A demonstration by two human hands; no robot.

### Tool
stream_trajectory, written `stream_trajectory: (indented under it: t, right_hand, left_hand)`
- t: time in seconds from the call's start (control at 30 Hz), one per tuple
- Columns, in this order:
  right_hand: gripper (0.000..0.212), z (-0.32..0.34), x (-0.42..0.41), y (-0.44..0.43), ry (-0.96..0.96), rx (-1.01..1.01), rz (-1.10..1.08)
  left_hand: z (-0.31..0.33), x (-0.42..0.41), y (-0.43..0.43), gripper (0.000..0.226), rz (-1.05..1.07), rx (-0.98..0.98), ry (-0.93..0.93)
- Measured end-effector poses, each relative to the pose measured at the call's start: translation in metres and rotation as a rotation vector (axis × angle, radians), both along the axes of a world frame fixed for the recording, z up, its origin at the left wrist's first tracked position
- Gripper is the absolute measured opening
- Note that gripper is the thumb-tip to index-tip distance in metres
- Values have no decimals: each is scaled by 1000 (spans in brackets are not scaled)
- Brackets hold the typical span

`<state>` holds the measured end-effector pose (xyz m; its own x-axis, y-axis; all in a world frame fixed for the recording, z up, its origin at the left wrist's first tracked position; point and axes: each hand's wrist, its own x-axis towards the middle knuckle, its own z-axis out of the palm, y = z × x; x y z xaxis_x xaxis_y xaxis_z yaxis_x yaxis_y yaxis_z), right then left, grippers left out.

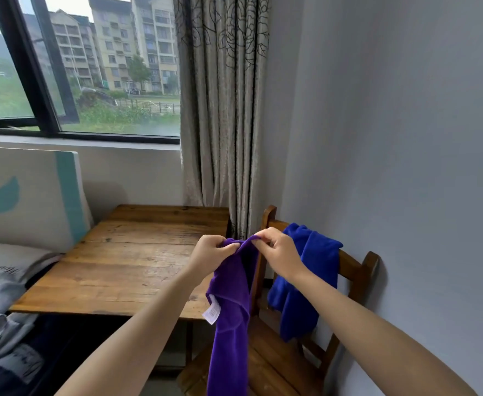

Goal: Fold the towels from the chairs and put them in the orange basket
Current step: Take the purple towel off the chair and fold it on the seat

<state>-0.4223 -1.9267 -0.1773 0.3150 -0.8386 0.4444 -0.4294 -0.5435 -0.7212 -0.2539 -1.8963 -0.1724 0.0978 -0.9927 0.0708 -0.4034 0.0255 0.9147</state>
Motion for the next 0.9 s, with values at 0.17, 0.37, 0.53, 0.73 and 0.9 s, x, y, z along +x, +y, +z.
stream_trajectory:
  t: [0.17,0.37,0.53,0.73,0.9]
  right_hand:
    - [9,39,16,-7,-48,102,46]
    - [18,65,25,-17,-175,134,-41]
    - [18,87,27,-25,-218,98,-79]
    - [28,119,6,-38,-315,30,-199]
    - [30,122,-28,-51,-427,53,-360]
  left_hand:
    - [-5,9,8,25,0,-42,316]
    - [1,12,9,8,-68,-62,264]
    - [-16,13,6,14,-134,14,32]
    - [-51,21,9,16,-126,146,-35]
    - [-61,50,8,19,-5,220,29]
